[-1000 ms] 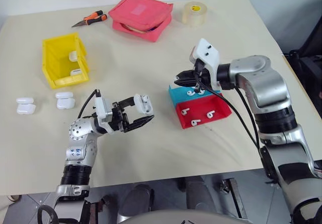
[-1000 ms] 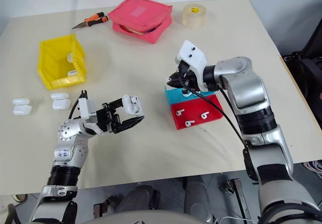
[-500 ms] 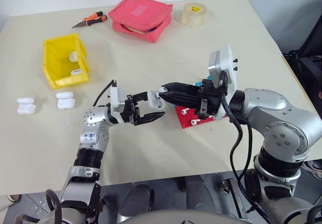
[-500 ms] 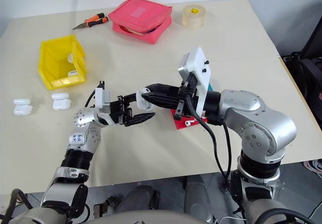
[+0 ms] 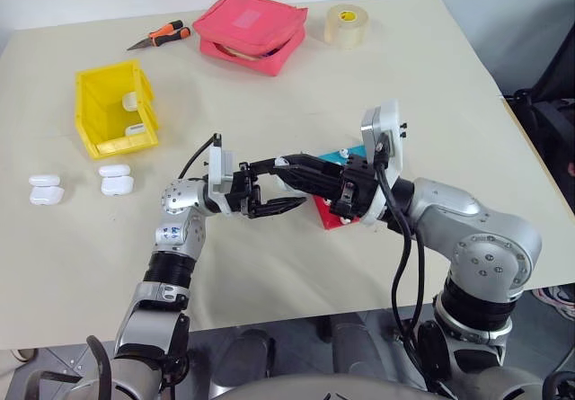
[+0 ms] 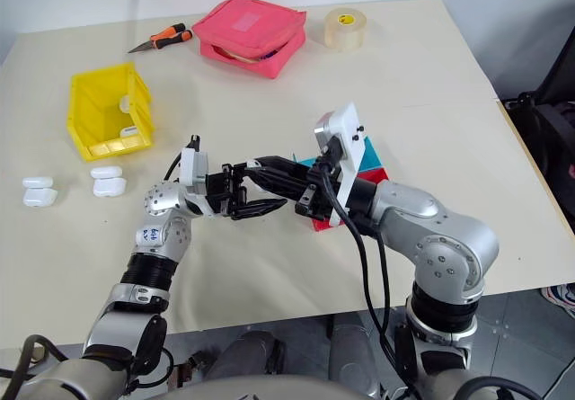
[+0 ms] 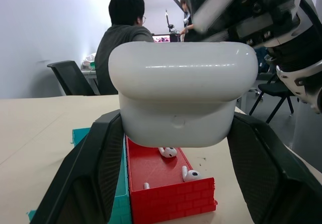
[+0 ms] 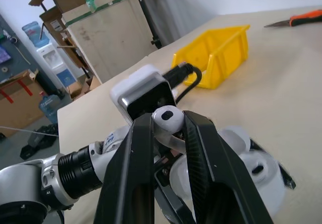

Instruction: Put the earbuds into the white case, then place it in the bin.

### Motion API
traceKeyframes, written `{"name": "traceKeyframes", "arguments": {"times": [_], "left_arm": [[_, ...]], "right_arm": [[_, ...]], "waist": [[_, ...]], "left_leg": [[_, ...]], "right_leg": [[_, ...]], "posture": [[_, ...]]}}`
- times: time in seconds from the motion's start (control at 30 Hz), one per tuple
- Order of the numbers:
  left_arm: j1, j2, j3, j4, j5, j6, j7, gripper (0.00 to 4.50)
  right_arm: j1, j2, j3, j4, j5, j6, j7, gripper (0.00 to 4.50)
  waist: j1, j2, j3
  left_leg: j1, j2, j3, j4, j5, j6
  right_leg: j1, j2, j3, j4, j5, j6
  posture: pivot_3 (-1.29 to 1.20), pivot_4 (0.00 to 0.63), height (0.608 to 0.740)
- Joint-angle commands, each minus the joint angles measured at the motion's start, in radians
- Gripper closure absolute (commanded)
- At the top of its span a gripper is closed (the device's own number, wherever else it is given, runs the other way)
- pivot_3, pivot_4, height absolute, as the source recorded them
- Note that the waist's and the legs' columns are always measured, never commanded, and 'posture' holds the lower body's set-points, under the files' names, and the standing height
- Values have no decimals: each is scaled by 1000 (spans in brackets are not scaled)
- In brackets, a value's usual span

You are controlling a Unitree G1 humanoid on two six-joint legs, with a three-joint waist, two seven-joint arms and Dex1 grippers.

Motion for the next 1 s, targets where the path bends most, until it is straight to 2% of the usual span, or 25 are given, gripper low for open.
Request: {"name": "traceKeyframes", "arguments": {"times": [0.03, 0.6, 1.0], "left_arm": [[-18, -4, 13, -27, -15, -2, 0, 1746], [-7, 11, 37, -49, -28, 1, 12, 1746], [12, -8, 46, -74, -60, -4, -11, 1746]], "right_arm": [[21, -12, 4, -10, 34, -37, -18, 4024], [138, -94, 29, -2, 79, -96, -81, 4024], [89, -182, 87, 84, 59, -173, -65, 4024]], "waist": [[0, 0, 0], [1, 0, 0], [3, 0, 0]], "left_leg": [[0, 0, 0, 0, 0, 0], [0, 0, 0, 0, 0, 0], [0, 1, 0, 0, 0, 1]], "right_leg": [[0, 0, 0, 0, 0, 0], [0, 0, 0, 0, 0, 0], [1, 0, 0, -1, 0, 0]], "posture": [[0, 150, 740], [0, 150, 740], [0, 150, 740]]}}
